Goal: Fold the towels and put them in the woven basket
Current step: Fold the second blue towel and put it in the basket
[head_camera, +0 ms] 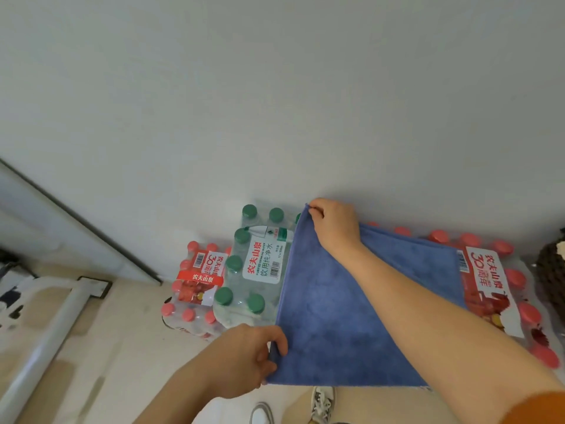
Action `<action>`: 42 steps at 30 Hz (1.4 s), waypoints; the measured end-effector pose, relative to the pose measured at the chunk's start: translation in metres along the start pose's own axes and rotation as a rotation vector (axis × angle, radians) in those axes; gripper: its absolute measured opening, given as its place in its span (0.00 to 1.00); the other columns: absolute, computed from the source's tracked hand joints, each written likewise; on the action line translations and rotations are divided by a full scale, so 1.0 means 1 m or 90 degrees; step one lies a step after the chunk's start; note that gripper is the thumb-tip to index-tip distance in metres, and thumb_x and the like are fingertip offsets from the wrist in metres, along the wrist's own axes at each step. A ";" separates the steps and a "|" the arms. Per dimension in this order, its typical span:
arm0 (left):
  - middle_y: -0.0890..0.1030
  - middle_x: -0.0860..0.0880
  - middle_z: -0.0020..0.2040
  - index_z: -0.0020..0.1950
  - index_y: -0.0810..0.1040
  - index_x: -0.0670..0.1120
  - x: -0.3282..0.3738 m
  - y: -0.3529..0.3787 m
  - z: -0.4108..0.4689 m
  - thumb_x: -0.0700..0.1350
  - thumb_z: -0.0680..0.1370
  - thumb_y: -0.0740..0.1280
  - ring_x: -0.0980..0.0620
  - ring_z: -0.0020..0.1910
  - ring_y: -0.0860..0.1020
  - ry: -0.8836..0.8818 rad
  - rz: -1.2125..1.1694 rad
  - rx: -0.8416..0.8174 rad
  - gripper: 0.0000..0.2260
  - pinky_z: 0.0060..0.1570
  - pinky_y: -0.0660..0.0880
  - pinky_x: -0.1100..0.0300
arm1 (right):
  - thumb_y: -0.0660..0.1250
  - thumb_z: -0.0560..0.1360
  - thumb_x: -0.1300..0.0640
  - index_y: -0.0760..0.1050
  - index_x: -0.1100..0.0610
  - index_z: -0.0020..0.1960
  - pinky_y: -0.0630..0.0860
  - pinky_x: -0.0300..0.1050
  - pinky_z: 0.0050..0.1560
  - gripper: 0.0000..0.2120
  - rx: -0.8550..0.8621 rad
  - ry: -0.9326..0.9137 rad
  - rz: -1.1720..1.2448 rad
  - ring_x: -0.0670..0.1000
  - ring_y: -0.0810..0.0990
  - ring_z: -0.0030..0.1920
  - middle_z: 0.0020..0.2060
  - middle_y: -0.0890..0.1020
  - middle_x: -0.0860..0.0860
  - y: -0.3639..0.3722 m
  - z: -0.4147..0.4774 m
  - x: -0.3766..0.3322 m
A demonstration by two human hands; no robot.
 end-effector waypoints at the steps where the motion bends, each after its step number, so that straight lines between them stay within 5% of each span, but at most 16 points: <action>1: 0.82 0.54 0.36 0.52 0.74 0.57 -0.004 -0.003 -0.002 0.41 0.72 0.62 0.61 0.35 0.78 -0.012 0.000 0.001 0.13 0.46 0.76 0.61 | 0.61 0.79 0.58 0.81 0.55 0.48 0.65 0.41 0.37 0.10 -0.003 -0.004 0.006 0.55 0.80 0.41 0.41 0.84 0.53 0.003 0.001 -0.004; 5: 0.81 0.55 0.41 0.58 0.68 0.62 -0.027 -0.014 -0.016 0.41 0.76 0.60 0.57 0.40 0.78 -0.064 -0.021 0.026 0.17 0.46 0.76 0.61 | 0.61 0.79 0.59 0.81 0.57 0.48 0.72 0.46 0.39 0.10 -0.007 -0.029 0.039 0.56 0.80 0.42 0.42 0.84 0.53 0.014 0.011 -0.028; 10: 0.75 0.55 0.47 0.73 0.49 0.65 -0.049 -0.015 -0.030 0.43 0.80 0.55 0.54 0.43 0.76 -0.117 -0.029 0.108 0.27 0.44 0.70 0.67 | 0.61 0.78 0.60 0.81 0.57 0.52 0.75 0.48 0.46 0.10 -0.058 -0.050 0.058 0.55 0.81 0.45 0.45 0.85 0.53 0.039 0.014 -0.056; 14: 0.75 0.57 0.50 0.74 0.43 0.64 -0.054 -0.013 -0.030 0.46 0.81 0.56 0.54 0.44 0.76 -0.159 -0.039 0.138 0.30 0.46 0.70 0.67 | 0.60 0.77 0.62 0.73 0.55 0.65 0.75 0.50 0.56 0.17 -0.177 -0.033 0.042 0.55 0.78 0.54 0.55 0.80 0.53 0.055 0.009 -0.061; 18: 0.79 0.54 0.57 0.74 0.49 0.65 -0.050 -0.027 -0.026 0.49 0.81 0.56 0.54 0.49 0.80 -0.205 0.111 0.153 0.26 0.48 0.76 0.63 | 0.61 0.76 0.64 0.72 0.53 0.66 0.74 0.46 0.57 0.20 -0.100 0.015 0.148 0.51 0.78 0.51 0.53 0.79 0.51 0.006 0.000 -0.036; 21: 0.83 0.53 0.47 0.61 0.72 0.62 -0.016 -0.063 -0.016 0.47 0.75 0.66 0.52 0.41 0.82 -0.112 0.302 0.306 0.17 0.36 0.75 0.59 | 0.63 0.76 0.63 0.79 0.54 0.55 0.75 0.42 0.50 0.12 0.019 0.091 0.129 0.49 0.80 0.45 0.43 0.82 0.49 -0.058 -0.019 0.023; 25: 0.82 0.55 0.48 0.53 0.80 0.55 0.029 -0.080 0.030 0.49 0.77 0.53 0.51 0.45 0.81 0.035 0.163 0.369 0.16 0.42 0.77 0.55 | 0.64 0.76 0.62 0.80 0.53 0.53 0.70 0.39 0.47 0.10 0.042 0.218 0.093 0.49 0.81 0.47 0.44 0.82 0.47 -0.114 -0.055 0.108; 32: 0.84 0.48 0.48 0.51 0.83 0.48 0.131 -0.085 0.149 0.46 0.74 0.58 0.46 0.48 0.81 0.201 0.125 0.343 0.15 0.48 0.76 0.53 | 0.64 0.77 0.61 0.76 0.49 0.55 0.70 0.36 0.42 0.11 -0.057 0.241 0.067 0.41 0.76 0.42 0.44 0.77 0.43 -0.118 -0.066 0.146; 39: 0.80 0.46 0.47 0.49 0.80 0.47 0.169 -0.067 0.224 0.45 0.76 0.62 0.45 0.46 0.78 0.194 0.211 0.283 0.08 0.45 0.75 0.50 | 0.62 0.76 0.59 0.76 0.55 0.61 0.76 0.49 0.53 0.14 -0.065 0.265 0.041 0.53 0.79 0.51 0.52 0.81 0.53 -0.107 -0.054 0.163; 42: 0.79 0.47 0.48 0.51 0.80 0.47 0.171 -0.061 0.236 0.46 0.77 0.62 0.46 0.46 0.78 0.175 0.222 0.266 0.09 0.46 0.74 0.52 | 0.62 0.75 0.60 0.78 0.59 0.54 0.77 0.52 0.50 0.11 -0.072 0.252 0.032 0.56 0.79 0.50 0.48 0.83 0.55 -0.101 -0.045 0.162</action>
Point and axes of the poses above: each hand's wrist, its own z-axis towards the middle knuckle, its own y-axis out of the palm, x = y × z, the point moved 7 cm from there along z, towards the middle knuckle
